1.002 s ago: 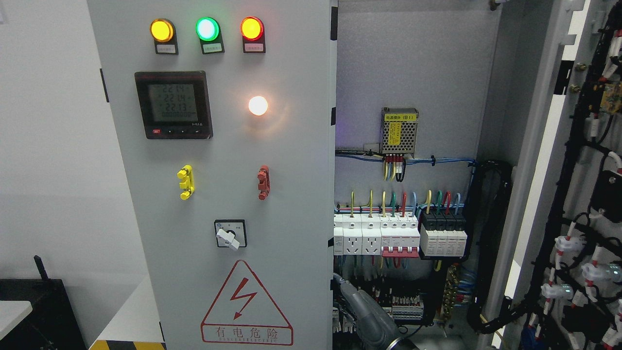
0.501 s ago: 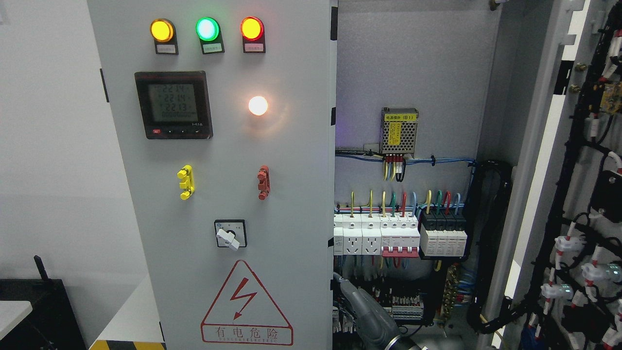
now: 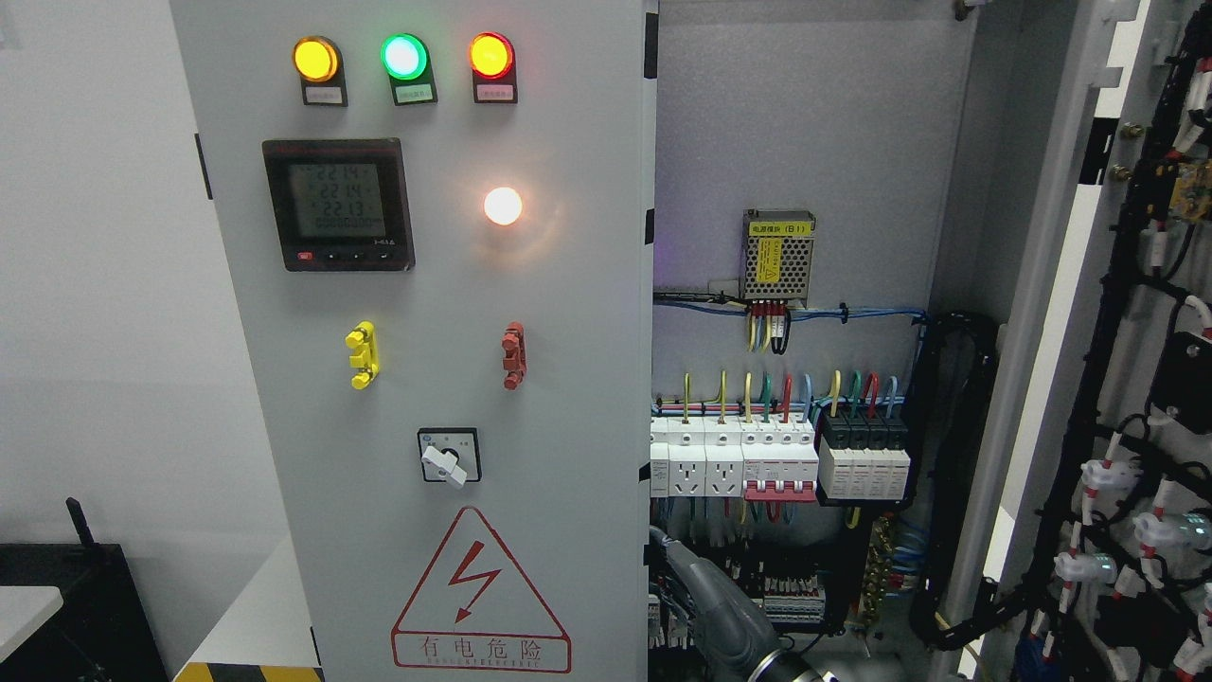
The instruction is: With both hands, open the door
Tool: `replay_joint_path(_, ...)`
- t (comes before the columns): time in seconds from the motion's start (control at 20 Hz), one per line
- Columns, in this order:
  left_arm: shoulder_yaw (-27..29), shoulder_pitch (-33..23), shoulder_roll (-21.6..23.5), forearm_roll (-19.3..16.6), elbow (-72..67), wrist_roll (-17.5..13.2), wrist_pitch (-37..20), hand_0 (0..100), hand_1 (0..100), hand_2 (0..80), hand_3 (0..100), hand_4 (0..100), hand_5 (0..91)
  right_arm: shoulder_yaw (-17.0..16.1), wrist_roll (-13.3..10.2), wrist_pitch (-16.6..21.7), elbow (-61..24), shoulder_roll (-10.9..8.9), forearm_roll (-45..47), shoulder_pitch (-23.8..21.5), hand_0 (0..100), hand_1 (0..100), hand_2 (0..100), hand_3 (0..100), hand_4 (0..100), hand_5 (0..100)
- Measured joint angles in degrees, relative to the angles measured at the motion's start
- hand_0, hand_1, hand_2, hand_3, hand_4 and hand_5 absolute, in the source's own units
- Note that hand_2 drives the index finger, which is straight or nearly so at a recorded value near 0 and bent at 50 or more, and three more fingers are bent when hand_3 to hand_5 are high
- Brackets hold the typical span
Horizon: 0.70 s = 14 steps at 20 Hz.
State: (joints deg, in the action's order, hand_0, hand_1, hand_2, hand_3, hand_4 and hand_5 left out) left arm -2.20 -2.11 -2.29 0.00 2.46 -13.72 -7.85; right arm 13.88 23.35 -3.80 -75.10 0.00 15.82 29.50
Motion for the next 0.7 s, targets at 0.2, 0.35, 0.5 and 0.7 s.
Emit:
replay_joint_path(0.2, 0.0, 0.0, 0.0, 0.0, 0.0, 0.0, 0.0, 0, 0, 0.0, 0, 0, 0.0, 0.0, 0.1, 0.0, 0.1, 0.00, 0.6, 0.1, 38, 0, 0, 0, 0, 0)
replay_joint_path(0.35, 0.0, 0.0, 0.0, 0.0, 0.0, 0.0, 0.0, 0, 0, 0.0, 0, 0, 0.0, 0.0, 1.7, 0.0, 0.2, 0.00, 0.8, 0.1, 38, 0, 0, 0, 0, 0)
replay_joint_path(0.5, 0.0, 0.0, 0.0, 0.0, 0.0, 0.0, 0.0, 0, 0, 0.0, 0, 0, 0.0, 0.0, 2.6, 0.0, 0.2, -0.01, 1.0, 0.1, 38, 0, 0, 0, 0, 0)
replay_joint_path(0.7, 0.0, 0.0, 0.0, 0.0, 0.0, 0.0, 0.0, 0, 0, 0.0, 0, 0, 0.0, -0.1, 3.0, 0.0, 0.3, -0.01, 1.1, 0.2, 38, 0, 0, 0, 0, 0)
